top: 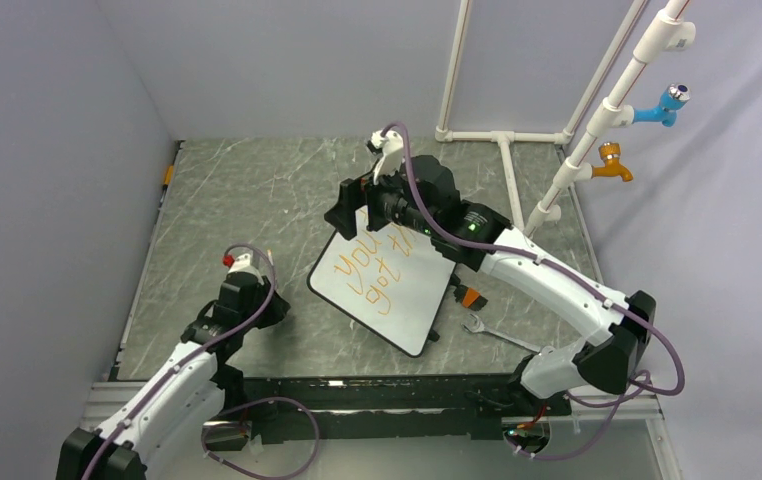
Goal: Write a sentence on the whiteboard
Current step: Put down the whiteboard marker at the center of the board.
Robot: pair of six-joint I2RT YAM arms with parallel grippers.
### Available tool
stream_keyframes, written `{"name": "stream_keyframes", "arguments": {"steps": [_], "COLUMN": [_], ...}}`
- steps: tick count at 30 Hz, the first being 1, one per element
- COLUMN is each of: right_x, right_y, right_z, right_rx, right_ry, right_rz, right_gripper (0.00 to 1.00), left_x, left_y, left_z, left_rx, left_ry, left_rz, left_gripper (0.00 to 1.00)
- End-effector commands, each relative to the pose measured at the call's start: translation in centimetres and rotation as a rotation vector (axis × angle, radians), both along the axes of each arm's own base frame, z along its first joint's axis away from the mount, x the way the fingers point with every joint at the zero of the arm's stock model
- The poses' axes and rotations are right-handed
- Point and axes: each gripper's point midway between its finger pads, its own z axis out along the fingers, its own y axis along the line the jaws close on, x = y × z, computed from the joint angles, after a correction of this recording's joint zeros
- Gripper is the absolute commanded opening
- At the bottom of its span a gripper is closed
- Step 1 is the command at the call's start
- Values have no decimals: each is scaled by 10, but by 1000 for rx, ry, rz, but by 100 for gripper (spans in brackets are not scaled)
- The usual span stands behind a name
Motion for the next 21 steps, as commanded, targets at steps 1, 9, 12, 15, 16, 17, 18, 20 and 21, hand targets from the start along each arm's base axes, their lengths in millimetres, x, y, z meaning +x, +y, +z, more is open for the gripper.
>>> {"name": "stream_keyframes", "arguments": {"steps": [1, 9, 12, 15, 16, 17, 18, 20, 21], "right_x": [1, 3, 4, 5, 5, 5, 5, 5, 5], "right_y": [-14, -17, -18, -19, -19, -20, -20, -21, -21], "right_z": [26, 19, 17, 17, 18, 18, 18, 18, 19], "right_rx": [57, 46, 42, 37, 37, 36, 35, 34, 34], "right_ry": [-65, -58, -58, -59, -60, -61, -60, -62, -62], "right_rz": [-36, -43, -45, -47, -47, -47, -48, -48, -48], "right_gripper": [100, 100, 100, 100, 100, 100, 100, 100, 100], "left_x": [16, 13, 12, 11, 11, 10, 10, 9, 8], "left_y": [-7, 4, 9, 12, 13, 14, 15, 16, 17], "left_z": [6, 3, 3, 4, 5, 5, 6, 8, 10], "left_rx": [-29, 12, 19, 29, 33, 36, 39, 43, 41], "left_ry": [-58, -47, -49, -47, -48, -45, -44, -43, -47], "left_rz": [15, 53, 80, 97, 100, 103, 106, 108, 109], "left_gripper": [0, 12, 27, 38, 43, 49, 53, 59, 62]}}
